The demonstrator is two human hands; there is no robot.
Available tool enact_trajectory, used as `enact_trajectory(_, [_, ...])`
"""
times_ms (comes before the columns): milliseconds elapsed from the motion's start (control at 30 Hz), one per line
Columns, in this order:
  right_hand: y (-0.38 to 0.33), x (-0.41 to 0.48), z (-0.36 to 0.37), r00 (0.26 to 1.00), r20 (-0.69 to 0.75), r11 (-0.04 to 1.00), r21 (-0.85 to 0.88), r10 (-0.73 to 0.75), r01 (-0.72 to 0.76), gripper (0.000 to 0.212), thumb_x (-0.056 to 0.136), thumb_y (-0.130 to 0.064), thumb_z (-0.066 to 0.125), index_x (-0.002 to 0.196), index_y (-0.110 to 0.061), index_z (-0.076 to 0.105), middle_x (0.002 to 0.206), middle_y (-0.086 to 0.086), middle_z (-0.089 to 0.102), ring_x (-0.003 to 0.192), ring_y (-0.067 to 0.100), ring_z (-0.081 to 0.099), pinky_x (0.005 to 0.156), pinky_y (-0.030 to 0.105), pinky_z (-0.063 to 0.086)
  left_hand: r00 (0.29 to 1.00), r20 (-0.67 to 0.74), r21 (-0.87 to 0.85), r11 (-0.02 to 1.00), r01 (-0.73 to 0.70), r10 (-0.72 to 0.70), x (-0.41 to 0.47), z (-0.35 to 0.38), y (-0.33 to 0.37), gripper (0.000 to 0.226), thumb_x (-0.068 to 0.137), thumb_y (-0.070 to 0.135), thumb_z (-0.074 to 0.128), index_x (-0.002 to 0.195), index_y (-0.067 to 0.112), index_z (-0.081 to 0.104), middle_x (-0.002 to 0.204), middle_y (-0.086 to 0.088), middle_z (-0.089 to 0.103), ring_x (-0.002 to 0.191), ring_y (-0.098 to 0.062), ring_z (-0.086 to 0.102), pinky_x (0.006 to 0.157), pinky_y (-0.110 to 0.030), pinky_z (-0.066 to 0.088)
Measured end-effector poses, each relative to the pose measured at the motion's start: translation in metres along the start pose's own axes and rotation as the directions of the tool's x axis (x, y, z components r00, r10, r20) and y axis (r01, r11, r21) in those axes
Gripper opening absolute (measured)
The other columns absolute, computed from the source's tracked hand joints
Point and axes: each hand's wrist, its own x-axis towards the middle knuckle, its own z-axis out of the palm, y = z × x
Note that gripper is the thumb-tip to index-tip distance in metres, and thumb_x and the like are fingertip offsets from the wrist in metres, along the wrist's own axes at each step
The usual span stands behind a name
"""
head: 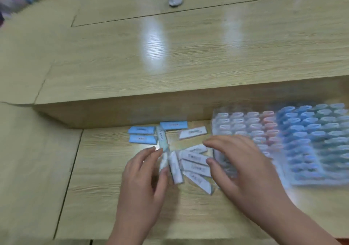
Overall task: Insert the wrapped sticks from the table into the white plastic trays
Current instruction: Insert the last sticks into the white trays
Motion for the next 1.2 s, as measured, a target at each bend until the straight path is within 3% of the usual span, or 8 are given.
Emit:
enact_trajectory(100, [-0.024,0.015,0.027,0.999,0.040,0.996,-0.086,0.021,-0.017,0.031,0.087,-0.031,0.062,0.118,-0.026,0.065,0.114,-0.015,0.065,0.108,0.013,0.057,0.083,0.031,0.051,0.998,0.001,0.051,0.996,0.067,-0.067,0.003,-0.006,-0.020,0.042,0.089,0.028,0.060,0.128,0.014,0.063,0.132,-0.001,0.056,0.121,-0.021,0.052,0.102,-0.036,0.040])
enact_trajectory(233, [-0.043,0.039,0.056,0.992,0.119,0.973,-0.231,0.049,-0.021,0.031,0.085,-0.030,0.071,0.114,-0.020,0.067,0.109,-0.006,0.067,0.101,0.023,0.060,0.081,0.038,0.053,0.996,-0.005,0.150,0.985,0.088,-0.088,0.024,-0.012,-0.039,0.046,0.087,0.020,0.064,0.132,0.014,0.059,0.138,-0.008,0.052,0.124,-0.027,0.049,0.102,-0.045,0.043])
enact_trajectory(400, [-0.055,0.073,0.087,0.965,0.172,0.903,-0.414,0.198,-0.111,0.040,0.090,-0.056,0.053,0.115,-0.027,0.062,0.109,-0.006,0.062,0.101,0.021,0.055,0.082,0.036,0.040,0.995,0.030,0.244,0.966,0.081,-0.091,0.057,-0.016,-0.059,0.048,0.088,0.023,0.064,0.134,0.012,0.057,0.140,-0.011,0.051,0.125,-0.032,0.048,0.102,-0.048,0.043])
enact_trajectory(700, [-0.051,0.082,0.112,0.921,0.155,0.823,-0.518,0.357,-0.232,0.036,0.087,-0.057,0.055,0.105,-0.026,0.060,0.103,-0.005,0.062,0.102,0.021,0.054,0.080,0.035,0.038,0.994,0.015,0.339,0.935,-0.107,0.108,0.062,-0.016,-0.081,0.024,0.074,0.019,0.083,0.092,0.010,0.071,0.109,-0.010,0.065,0.095,-0.036,0.059,0.075,-0.046,0.050])
enact_trajectory(833, [-0.051,0.081,0.104,0.931,0.130,0.878,-0.397,0.341,-0.266,0.020,0.089,-0.047,0.055,0.099,-0.030,0.060,0.096,-0.010,0.063,0.098,0.018,0.054,0.072,0.032,0.036,1.000,0.023,0.183,0.983,-0.011,0.007,0.060,-0.022,-0.076,0.019,0.077,0.018,0.079,0.085,0.021,0.062,0.085,0.008,0.062,0.080,-0.022,0.056,0.067,-0.037,0.047])
enact_trajectory(933, [-0.052,0.076,0.086,0.943,0.061,0.928,-0.206,0.327,-0.309,0.018,0.086,-0.050,0.060,0.093,-0.034,0.062,0.076,-0.016,0.057,0.081,0.009,0.054,0.059,0.029,0.036,0.989,-0.033,-0.060,0.988,0.141,-0.144,0.056,-0.025,-0.069,0.023,0.082,0.018,0.076,0.089,0.033,0.060,0.083,0.018,0.060,0.079,-0.007,0.058,0.066,-0.032,0.048])
enact_trajectory(1100, [-0.040,0.051,0.026,0.958,-0.120,0.965,0.054,0.261,-0.256,0.014,0.087,-0.043,0.061,0.097,-0.037,0.068,0.079,-0.023,0.059,0.079,-0.002,0.057,0.061,0.012,0.040,0.990,0.044,-0.398,0.906,0.143,-0.137,0.052,-0.032,-0.025,0.052,0.088,0.011,0.071,0.121,0.050,0.061,0.089,0.010,0.061,0.080,-0.013,0.058,0.069,-0.019,0.048])
enact_trajectory(1200, [-0.023,0.027,-0.018,0.951,-0.185,0.968,0.094,0.248,-0.234,0.016,0.090,-0.033,0.059,0.101,-0.038,0.069,0.089,-0.021,0.063,0.082,0.003,0.061,0.067,0.015,0.045,0.989,0.114,-0.453,0.881,0.135,-0.093,0.051,-0.029,0.014,0.037,0.086,0.020,0.067,0.113,0.047,0.065,0.090,0.004,0.064,0.084,-0.018,0.060,0.075,-0.029,0.051])
